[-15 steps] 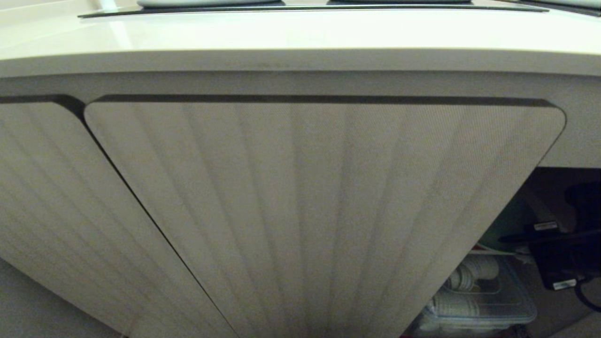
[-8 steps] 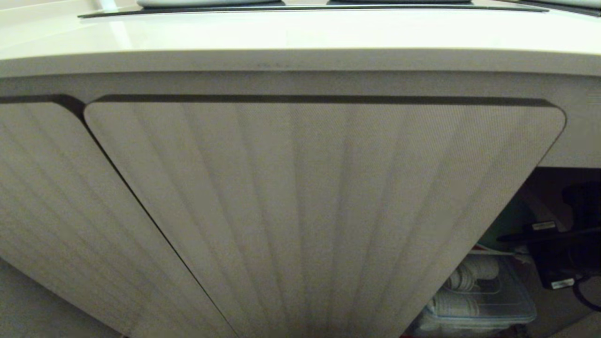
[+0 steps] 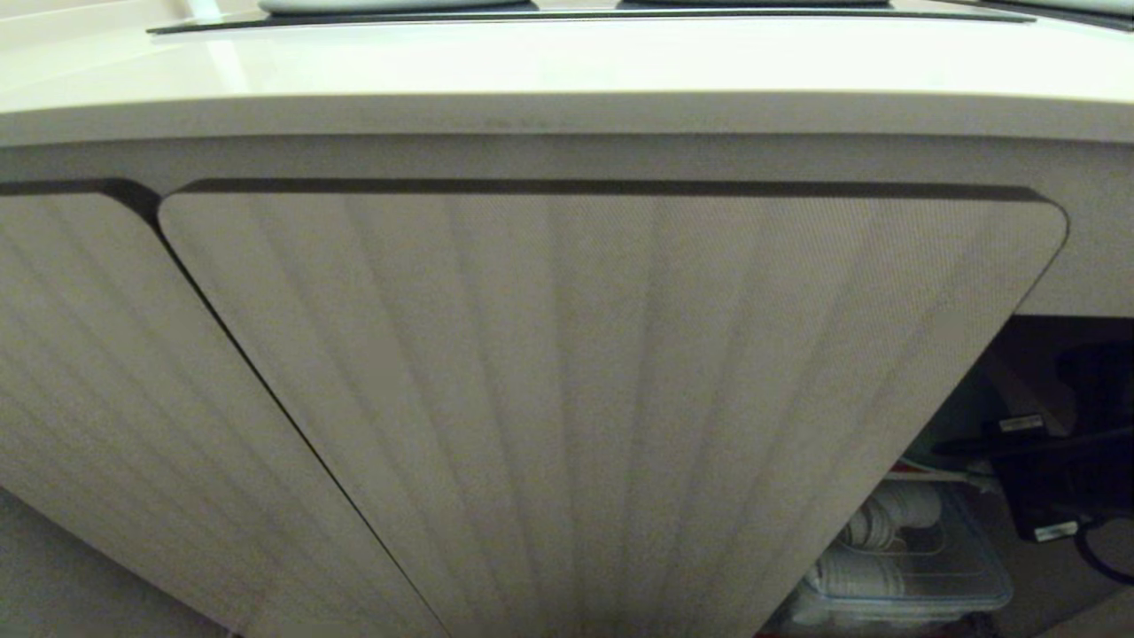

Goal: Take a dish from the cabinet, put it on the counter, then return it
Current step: Put it back into the cabinet

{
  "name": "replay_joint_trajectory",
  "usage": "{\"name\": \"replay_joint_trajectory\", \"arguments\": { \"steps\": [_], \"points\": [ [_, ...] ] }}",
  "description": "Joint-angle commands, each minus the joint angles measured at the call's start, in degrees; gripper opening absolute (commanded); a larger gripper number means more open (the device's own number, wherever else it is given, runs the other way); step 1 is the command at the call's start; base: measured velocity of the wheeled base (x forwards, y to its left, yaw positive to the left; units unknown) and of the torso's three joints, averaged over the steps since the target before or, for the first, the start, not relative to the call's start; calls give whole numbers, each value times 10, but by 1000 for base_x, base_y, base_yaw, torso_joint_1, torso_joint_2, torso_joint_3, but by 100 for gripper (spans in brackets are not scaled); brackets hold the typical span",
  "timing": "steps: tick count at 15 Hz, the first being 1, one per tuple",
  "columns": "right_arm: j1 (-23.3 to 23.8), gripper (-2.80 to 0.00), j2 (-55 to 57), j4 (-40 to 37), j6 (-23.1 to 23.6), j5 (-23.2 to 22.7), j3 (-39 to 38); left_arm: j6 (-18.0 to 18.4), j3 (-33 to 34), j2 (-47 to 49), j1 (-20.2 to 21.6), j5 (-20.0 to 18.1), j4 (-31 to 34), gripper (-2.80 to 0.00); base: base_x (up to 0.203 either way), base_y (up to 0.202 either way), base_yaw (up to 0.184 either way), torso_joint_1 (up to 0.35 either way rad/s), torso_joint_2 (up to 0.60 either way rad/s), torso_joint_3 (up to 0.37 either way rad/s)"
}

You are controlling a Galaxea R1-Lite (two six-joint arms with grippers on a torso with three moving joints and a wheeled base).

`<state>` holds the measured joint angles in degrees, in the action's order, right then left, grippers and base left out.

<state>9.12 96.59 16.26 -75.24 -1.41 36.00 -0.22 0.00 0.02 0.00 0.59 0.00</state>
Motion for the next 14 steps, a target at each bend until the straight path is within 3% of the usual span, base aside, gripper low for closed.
{"name": "replay_joint_trajectory", "arguments": {
  "steps": [1,14],
  "points": [
    [0,-280,7,2,-4,6,-1,0,0,0,0,0,0,-280,0,0,0,0,0,0],
    [0,-280,9,2,-4,7,-4,0,0,0,0,0,0,-280,0,0,0,0,0,0]
  ]
}}
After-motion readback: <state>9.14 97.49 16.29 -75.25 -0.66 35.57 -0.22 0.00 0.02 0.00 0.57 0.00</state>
